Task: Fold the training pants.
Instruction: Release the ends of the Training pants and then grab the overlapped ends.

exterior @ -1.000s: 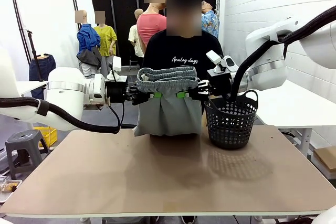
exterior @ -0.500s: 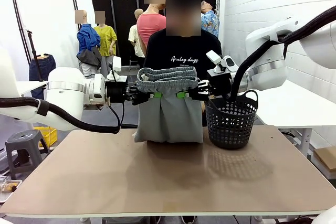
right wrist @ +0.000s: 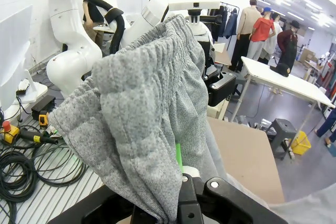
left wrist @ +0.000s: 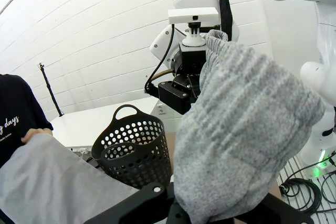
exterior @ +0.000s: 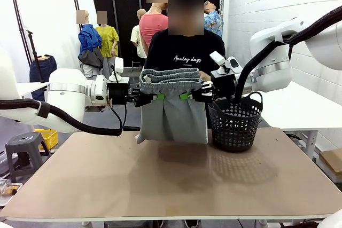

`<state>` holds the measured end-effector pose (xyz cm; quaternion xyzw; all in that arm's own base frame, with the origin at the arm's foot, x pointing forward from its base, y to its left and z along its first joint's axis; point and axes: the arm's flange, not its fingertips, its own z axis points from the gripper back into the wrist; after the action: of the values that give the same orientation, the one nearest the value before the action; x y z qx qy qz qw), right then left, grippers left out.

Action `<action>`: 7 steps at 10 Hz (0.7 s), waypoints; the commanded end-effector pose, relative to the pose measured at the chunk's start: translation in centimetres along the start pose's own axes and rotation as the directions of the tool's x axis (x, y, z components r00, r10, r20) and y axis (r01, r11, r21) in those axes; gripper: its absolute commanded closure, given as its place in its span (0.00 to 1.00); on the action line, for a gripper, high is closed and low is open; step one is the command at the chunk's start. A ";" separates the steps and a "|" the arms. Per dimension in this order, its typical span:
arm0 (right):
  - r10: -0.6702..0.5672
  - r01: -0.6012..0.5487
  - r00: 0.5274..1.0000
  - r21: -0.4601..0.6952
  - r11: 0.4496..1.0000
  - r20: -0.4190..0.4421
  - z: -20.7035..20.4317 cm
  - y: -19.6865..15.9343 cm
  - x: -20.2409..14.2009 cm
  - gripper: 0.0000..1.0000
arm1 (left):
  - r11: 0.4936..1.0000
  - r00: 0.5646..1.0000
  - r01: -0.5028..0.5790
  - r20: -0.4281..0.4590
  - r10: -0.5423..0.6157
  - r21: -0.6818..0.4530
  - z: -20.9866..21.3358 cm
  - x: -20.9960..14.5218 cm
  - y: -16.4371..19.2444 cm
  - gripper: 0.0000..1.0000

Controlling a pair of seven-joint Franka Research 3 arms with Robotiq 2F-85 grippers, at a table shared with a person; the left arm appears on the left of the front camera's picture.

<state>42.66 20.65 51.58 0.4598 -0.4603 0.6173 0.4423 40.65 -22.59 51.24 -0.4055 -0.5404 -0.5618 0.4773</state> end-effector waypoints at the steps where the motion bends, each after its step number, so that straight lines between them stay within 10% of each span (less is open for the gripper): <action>1: -0.003 0.003 1.000 -0.002 1.000 0.024 0.1 0.3 0.0 1.00 | 1.000 1.000 0.008 0.000 -0.008 0.005 0.0 0.4 0.0 1.00; 7: -0.003 0.003 1.000 -0.002 1.000 0.024 0.1 0.3 0.0 1.00 | 1.000 1.000 0.008 0.000 -0.008 0.005 0.0 0.4 0.0 1.00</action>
<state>42.66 20.66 51.58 0.4599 -0.4603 0.6173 0.4422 40.65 -22.60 51.24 -0.4055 -0.5404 -0.5618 0.4773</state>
